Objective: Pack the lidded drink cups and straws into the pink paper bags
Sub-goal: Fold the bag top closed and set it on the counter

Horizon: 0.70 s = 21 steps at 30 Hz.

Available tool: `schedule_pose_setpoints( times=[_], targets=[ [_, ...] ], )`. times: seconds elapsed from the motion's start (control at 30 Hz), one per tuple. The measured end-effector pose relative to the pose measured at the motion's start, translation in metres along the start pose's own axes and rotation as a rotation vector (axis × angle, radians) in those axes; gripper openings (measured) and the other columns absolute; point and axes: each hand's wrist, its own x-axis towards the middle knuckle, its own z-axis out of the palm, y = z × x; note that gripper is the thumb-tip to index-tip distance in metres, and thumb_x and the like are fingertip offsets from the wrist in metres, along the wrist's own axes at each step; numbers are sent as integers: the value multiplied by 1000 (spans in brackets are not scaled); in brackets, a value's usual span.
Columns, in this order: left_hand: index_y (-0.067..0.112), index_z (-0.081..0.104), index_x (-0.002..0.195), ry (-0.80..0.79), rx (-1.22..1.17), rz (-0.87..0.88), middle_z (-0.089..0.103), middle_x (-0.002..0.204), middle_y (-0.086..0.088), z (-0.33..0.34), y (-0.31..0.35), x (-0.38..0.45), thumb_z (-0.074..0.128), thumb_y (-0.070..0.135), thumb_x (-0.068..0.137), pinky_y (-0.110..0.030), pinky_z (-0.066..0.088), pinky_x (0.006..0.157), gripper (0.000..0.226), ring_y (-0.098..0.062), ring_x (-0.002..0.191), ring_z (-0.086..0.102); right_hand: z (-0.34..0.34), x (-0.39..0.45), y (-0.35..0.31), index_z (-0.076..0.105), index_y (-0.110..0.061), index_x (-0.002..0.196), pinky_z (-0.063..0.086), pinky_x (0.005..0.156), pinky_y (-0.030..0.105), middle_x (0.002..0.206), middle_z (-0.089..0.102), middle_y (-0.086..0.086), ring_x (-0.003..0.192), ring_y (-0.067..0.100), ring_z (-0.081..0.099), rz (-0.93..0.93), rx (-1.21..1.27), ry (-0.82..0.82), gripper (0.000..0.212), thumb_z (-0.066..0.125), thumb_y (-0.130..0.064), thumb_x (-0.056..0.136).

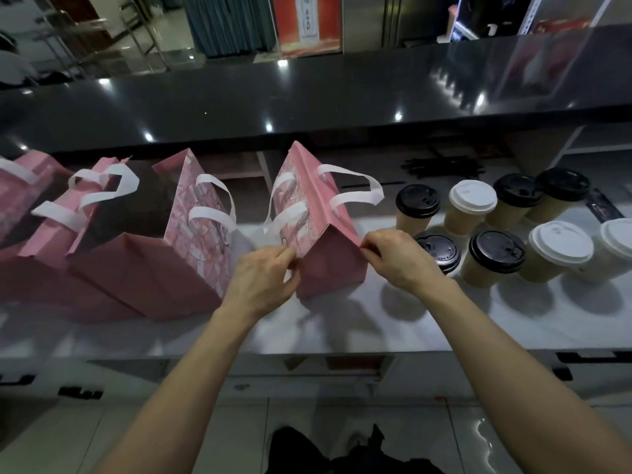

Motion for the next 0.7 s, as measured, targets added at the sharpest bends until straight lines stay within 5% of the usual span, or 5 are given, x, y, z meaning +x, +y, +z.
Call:
schedule_pose_setpoints(
  times=[0.27,0.4,0.53,0.6,0.7],
  targets=[
    [10,67,92,17,8,15,65,83,-7,-10,-20,-6,71,14,100,-47,52,60,10,-35,75,65,19,-22,-5,61,-9,91,52,72,54,89,66,10,81,38,62,13,39,142,15,62,-18,103],
    [20,62,97,-21,-161,-53,61,90,8,0,-32,-27,73,38,101,-34,51,66,22,-16,79,61,38,-44,9,63,-22,110,57,75,37,98,62,-11,83,12,61,60,117,134,37,70,-55,94],
    [25,40,158,-319,-560,-456,52,147,5,14,-39,-23,97,63,69,-36,58,99,113,-12,129,58,52,-37,12,10,-37,167,50,113,51,169,31,-1,141,23,53,324,228,-92,144,85,-87,55],
    [30,7,173,-482,-689,-541,32,170,-1,22,-35,-12,108,48,57,-50,51,117,156,-22,150,47,57,-25,6,-8,-46,167,48,116,56,178,17,-1,149,30,48,339,308,-145,160,96,-76,49],
    [57,-6,162,-553,-797,-498,37,163,10,32,-31,-3,107,37,51,-51,49,119,160,-22,148,51,64,-12,-2,-7,-50,167,50,114,53,169,38,1,145,26,53,309,431,-139,157,103,-58,54]
  ],
)
